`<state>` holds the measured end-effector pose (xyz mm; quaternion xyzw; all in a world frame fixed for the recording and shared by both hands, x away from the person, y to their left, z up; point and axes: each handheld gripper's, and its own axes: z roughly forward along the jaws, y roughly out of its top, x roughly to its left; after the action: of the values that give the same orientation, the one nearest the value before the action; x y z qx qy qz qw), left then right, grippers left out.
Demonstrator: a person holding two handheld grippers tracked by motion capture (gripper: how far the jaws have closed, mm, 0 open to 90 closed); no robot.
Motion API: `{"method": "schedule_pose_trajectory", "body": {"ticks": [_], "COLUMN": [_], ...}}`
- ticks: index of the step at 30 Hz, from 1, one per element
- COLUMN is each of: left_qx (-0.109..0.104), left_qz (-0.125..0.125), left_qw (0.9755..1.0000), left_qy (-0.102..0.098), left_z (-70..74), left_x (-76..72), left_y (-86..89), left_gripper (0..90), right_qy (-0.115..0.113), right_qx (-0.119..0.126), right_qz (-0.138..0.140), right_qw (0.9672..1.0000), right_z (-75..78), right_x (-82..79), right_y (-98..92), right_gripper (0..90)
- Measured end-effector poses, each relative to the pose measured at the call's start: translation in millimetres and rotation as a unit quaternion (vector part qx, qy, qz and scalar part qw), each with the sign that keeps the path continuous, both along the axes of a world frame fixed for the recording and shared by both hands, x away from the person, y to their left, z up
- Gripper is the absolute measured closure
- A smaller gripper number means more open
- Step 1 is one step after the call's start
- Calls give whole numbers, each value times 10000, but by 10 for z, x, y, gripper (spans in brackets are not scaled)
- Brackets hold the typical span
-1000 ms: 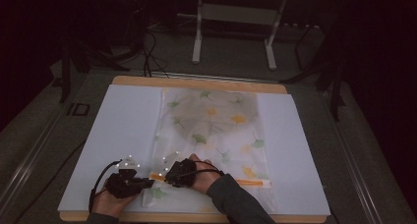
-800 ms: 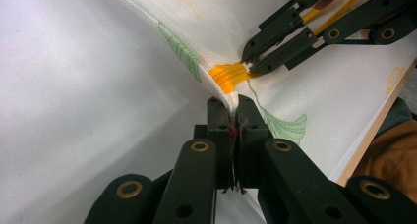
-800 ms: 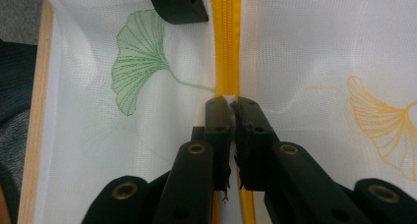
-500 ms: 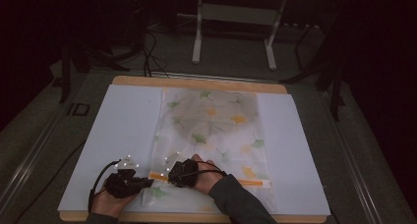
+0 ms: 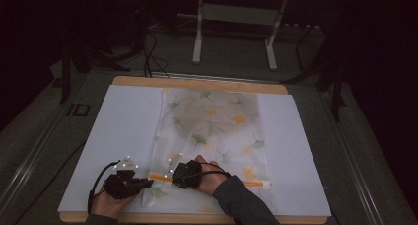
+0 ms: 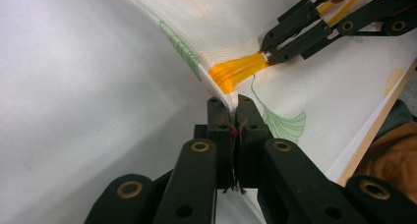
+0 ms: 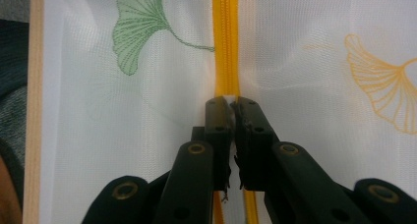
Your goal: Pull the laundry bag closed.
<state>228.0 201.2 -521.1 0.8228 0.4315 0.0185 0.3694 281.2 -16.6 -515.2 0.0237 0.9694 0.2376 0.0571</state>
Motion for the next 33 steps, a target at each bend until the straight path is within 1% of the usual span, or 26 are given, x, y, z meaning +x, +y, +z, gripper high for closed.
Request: {"method": "schedule_pose_trajectory", "body": {"ticks": [13,26,33], "left_qx": [-9,-19,-16], "left_qz": [30,32,24], "left_qw": [10000,10000,10000], "left_qy": [-24,-13,-24], "left_z": [0,3,4], "left_x": [-5,-6,-7], "left_y": [16,31,35], "left_gripper": [878,878,879], "right_qy": [-8,-117,-91], "right_qx": [-107,-231,-263], "right_qz": [-19,15,-16], "right_qw": [9999,9997,9996], "right_z": [12,24,31], "right_x": [-3,-14,-17], "right_y": [-106,-181,-233], "right_gripper": [849,849,849]}}
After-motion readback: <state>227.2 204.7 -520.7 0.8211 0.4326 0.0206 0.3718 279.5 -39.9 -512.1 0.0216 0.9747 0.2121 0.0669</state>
